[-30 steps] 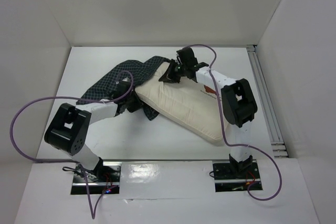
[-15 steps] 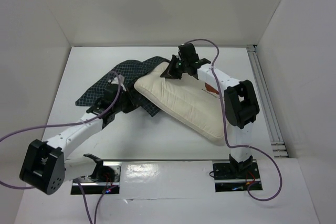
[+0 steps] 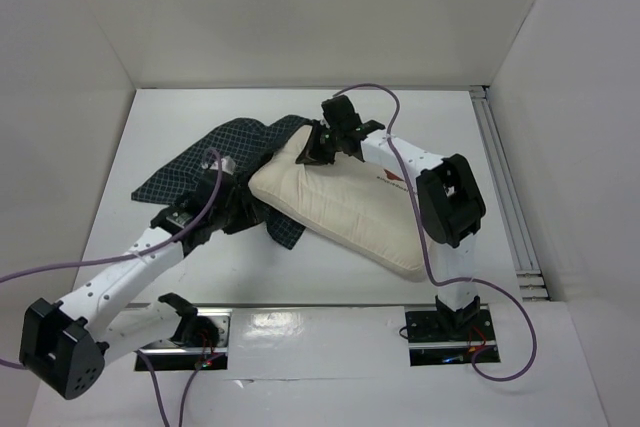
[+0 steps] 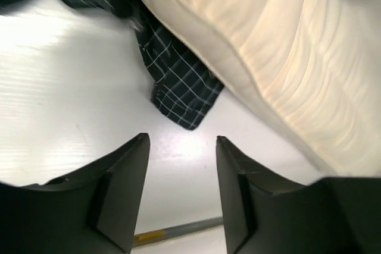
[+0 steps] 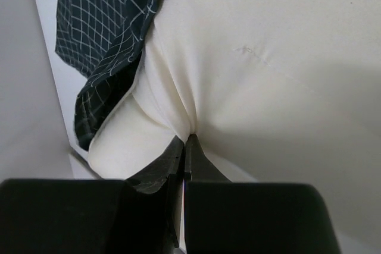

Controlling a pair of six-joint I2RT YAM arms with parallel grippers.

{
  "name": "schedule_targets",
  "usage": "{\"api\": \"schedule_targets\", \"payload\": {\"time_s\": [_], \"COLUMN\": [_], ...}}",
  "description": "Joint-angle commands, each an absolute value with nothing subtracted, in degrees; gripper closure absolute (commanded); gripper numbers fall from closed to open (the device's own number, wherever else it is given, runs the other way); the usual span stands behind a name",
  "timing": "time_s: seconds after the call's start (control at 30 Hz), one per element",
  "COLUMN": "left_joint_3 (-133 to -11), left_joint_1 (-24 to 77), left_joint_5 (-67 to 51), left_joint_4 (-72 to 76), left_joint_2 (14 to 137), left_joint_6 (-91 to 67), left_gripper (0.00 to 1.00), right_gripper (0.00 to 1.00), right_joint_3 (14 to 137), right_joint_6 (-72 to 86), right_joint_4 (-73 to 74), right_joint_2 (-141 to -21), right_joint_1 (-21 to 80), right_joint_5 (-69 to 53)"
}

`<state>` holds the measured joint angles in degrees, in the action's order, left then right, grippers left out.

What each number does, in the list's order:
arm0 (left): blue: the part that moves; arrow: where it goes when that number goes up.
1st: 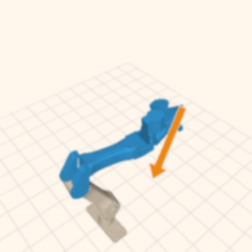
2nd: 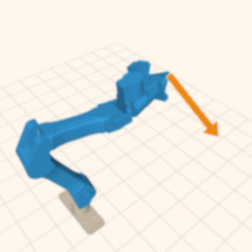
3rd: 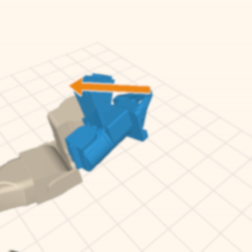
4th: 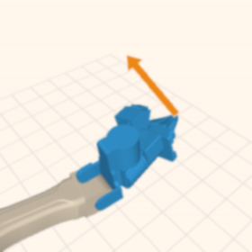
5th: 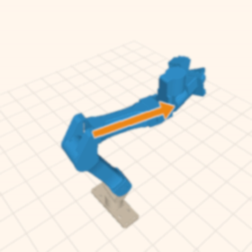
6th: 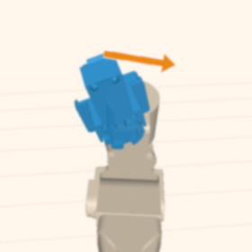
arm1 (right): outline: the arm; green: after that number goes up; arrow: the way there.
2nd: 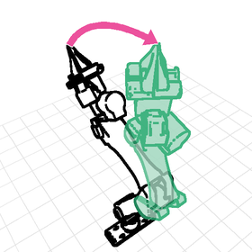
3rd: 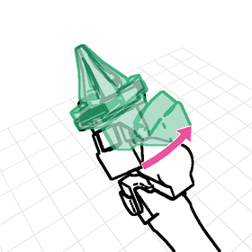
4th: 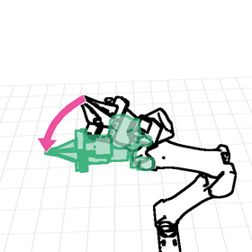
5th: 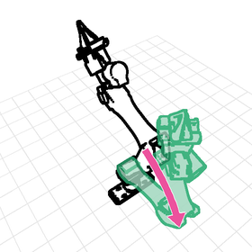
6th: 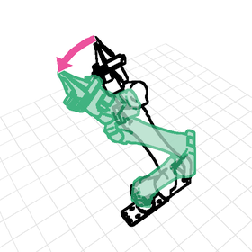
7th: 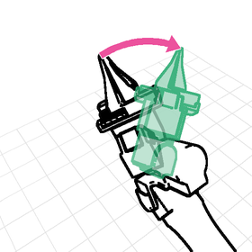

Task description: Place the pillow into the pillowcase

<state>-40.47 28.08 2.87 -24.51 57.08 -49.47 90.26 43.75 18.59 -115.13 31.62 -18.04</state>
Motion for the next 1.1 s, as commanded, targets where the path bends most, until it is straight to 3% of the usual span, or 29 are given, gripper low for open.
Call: {"api": "schedule_targets", "payload": {"time_s": [0.0,0.2,0.73,0.9,0.93,1.03,1.07], "left_joint_3": [-48.4,-57.4,-66.2,-69.6,-70.1,-72.0,-72.7], "left_joint_1": [26.1,24.9,23.8,23.3,23.3,23.3,23.3], "left_joint_5": [13.3,20.2,28.8,28.8,28.8,27.4,26.3], "left_joint_4": [-33.8,-38.4,-33.1,-33.0,-33.0,-33.0,-33.0], "left_joint_2": [60.1,68.7,88.8,93.1,93.1,94.4,94.4], "left_joint_6": [-50.4,-51.2,-48.0,-48.5,-48.0,-46.2,-45.5], "left_gripper": [0.37,0.36,0.34,0.53,0.68,1.0,1.0], "right_gripper": [1.0,1.0,1.0,1.0,1.0,1.0,1.0], "right_joint_3": [89.2,88.7,89.7,89.7,89.7,89.7,89.7], "right_joint_6": [42.5,42.5,42.0,42.0,42.0,41.5,41.5], "right_joint_4": [16.5,16.0,16.0,16.5,16.5,16.5,16.5], "right_joint_2": [-116.0,-115.5,-116.0,-116.0,-116.0,-116.0,-116.0], "right_joint_1": [30.2,30.8,30.8,30.8,30.8,30.8,30.8], "right_joint_5": [-13.4,-14.0,-15.6,-15.6,-15.6,-15.6,-15.6]}}
